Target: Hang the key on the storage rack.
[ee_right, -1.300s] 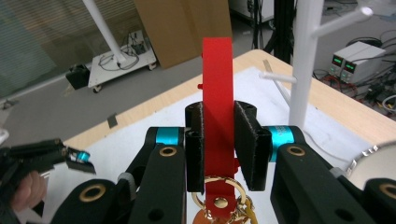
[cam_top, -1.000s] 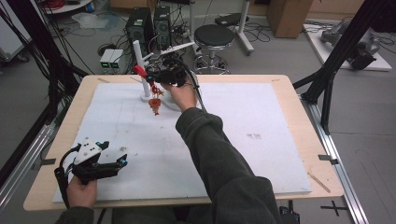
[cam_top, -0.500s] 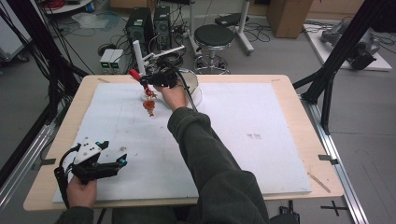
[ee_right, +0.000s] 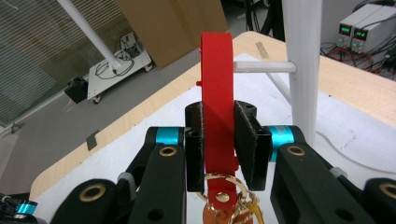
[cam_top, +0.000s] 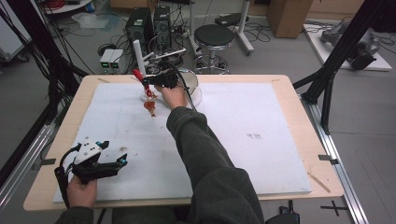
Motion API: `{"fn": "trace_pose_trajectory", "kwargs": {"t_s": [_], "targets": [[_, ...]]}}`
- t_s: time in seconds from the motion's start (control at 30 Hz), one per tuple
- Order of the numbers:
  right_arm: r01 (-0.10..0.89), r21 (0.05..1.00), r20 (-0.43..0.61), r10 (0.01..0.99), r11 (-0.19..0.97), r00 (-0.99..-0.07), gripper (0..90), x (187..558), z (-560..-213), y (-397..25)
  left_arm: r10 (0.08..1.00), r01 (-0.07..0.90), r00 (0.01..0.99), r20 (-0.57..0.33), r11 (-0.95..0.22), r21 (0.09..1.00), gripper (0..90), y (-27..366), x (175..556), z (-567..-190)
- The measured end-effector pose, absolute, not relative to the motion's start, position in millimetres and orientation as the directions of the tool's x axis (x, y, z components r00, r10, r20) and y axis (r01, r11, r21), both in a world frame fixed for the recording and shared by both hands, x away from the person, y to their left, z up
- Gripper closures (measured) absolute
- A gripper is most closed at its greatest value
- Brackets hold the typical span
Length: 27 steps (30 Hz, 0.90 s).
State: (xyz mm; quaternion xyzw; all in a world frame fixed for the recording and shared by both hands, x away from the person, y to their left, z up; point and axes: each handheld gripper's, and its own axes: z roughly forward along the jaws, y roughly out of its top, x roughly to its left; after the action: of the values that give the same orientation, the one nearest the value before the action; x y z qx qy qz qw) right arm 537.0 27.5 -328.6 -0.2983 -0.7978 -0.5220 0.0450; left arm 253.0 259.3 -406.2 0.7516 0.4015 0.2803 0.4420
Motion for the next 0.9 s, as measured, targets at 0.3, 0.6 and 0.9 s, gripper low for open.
{"fn": "trace_pose_trajectory", "kwargs": {"t_s": [0.3,0.6,0.9], "targets": [[0.525,0.805,0.387,0.427,0.277,-0.818,75.0,538.0,-331.7,28.8,0.850,0.354,0.522,0.069,-0.289,0.889,19.6,259.6,252.9,-405.9],[0.581,0.780,0.443,0.450,0.232,-0.775,75.0,544.8,-340.3,25.9,0.850,0.354,0.522,0.069,-0.289,0.890,19.6,259.1,252.9,-405.8],[0.617,0.758,0.459,0.497,0.213,-0.736,74.2,547.8,-345.0,24.6,0.850,0.353,0.522,0.070,-0.290,0.890,19.6,259.2,252.8,-405.6]]}}
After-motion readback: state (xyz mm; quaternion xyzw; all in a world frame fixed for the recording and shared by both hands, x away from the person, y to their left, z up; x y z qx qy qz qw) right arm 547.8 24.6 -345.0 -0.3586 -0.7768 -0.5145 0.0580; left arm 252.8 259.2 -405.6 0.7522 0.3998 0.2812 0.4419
